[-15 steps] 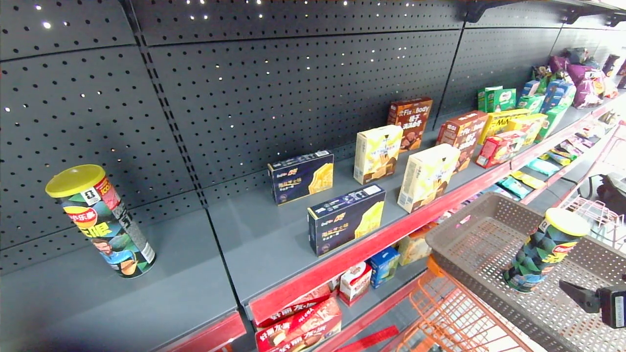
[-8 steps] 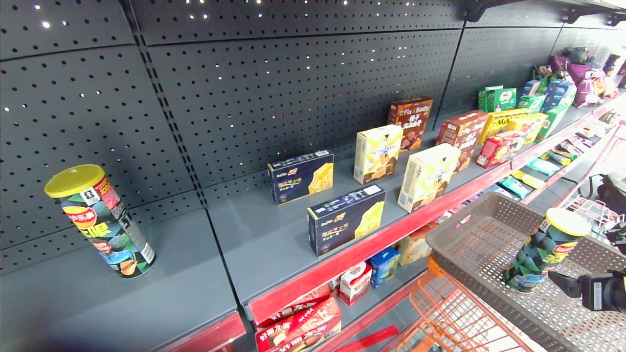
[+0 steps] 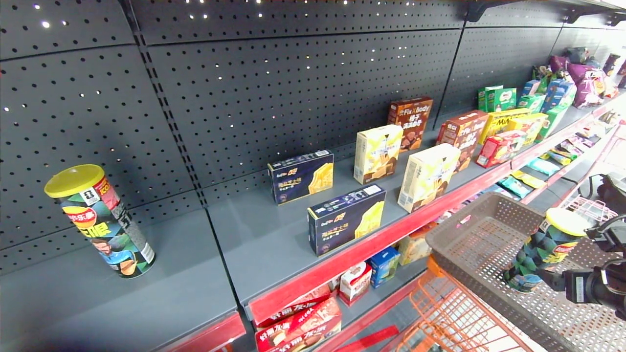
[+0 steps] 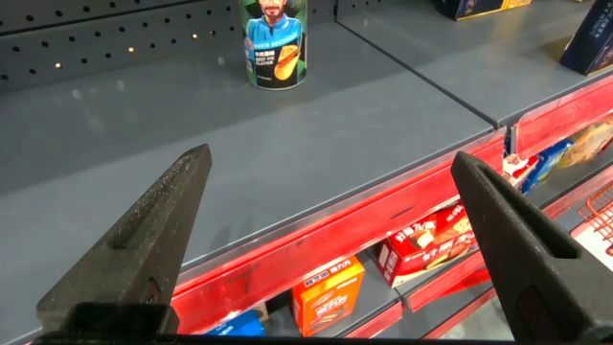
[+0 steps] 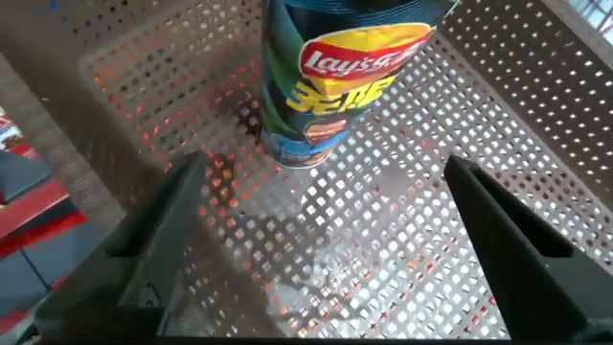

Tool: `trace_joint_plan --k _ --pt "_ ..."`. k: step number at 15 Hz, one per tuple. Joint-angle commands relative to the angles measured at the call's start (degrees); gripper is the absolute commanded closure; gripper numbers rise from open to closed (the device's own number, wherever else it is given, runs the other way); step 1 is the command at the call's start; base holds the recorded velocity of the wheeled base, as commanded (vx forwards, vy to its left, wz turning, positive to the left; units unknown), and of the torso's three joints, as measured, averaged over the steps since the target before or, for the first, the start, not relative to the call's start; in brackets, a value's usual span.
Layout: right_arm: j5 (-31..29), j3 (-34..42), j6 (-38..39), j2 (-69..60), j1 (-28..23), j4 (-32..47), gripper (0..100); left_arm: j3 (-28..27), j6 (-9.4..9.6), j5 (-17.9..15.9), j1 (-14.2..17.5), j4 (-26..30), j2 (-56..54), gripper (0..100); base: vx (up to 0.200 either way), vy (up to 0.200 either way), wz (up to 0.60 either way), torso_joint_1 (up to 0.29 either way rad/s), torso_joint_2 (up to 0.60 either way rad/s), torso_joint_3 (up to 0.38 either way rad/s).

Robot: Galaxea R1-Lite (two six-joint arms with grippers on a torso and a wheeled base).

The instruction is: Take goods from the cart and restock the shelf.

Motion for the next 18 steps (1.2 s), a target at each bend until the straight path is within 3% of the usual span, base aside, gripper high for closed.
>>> trace_joint_plan --k 1,18 --pt "0.0 -1.6 0.0 3.1 0.0 -1.3 0 0.0 -0.02 0.0 0.0 0.0 0.1 0 0.0 0.0 0.0 0.0 0.0 0.0" --pt "2.6 -9.7 -0.1 14.9 1.8 -6.3 0 0.0 -0.02 0.0 0.0 0.0 0.1 0 0.0 0.0 0.0 0.0 0.0 0.0"
